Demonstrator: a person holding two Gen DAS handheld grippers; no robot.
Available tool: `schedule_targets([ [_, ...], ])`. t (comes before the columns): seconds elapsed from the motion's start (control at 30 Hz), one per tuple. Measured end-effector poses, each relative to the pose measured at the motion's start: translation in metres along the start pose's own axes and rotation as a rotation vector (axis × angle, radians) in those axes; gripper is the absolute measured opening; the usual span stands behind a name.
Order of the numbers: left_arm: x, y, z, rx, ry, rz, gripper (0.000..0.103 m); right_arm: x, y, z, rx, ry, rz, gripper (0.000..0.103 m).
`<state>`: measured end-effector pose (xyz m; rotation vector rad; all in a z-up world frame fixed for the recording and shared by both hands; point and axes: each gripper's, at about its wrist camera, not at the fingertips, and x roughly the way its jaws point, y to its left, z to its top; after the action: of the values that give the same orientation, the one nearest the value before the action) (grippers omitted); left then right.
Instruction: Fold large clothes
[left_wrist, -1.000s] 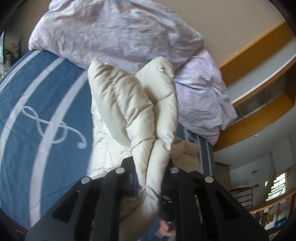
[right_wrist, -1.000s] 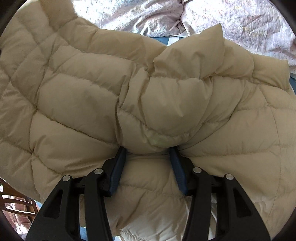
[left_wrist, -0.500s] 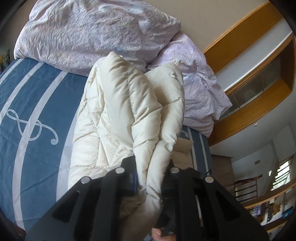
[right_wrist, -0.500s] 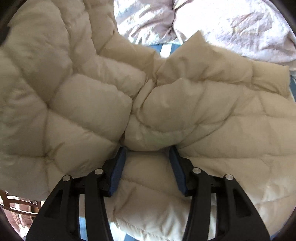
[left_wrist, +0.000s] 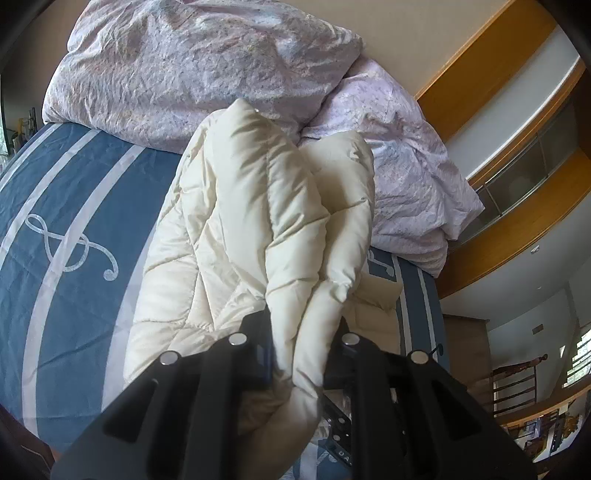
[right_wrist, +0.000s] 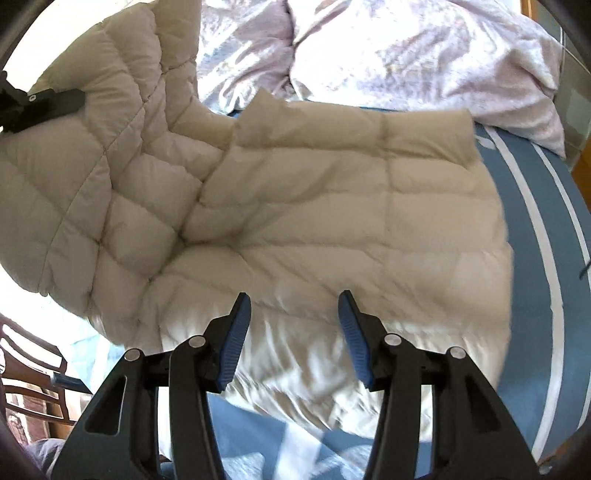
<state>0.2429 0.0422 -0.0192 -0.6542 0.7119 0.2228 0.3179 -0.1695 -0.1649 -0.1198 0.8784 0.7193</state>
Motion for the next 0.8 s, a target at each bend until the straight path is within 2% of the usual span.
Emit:
schedule_targets([
  [0.53,0.019,-0.052,-0.023,0.061,0.014,0.008,0.017,-0.031,-0.04,-0.051,0.036,-0.008,-0.04,0.051],
  [0.8,0.034,-0.075,-0.032,0.092,0.046,-0.005,0.017,-0.024,-0.047,-0.068,0.056,0.015,-0.066,0.051],
])
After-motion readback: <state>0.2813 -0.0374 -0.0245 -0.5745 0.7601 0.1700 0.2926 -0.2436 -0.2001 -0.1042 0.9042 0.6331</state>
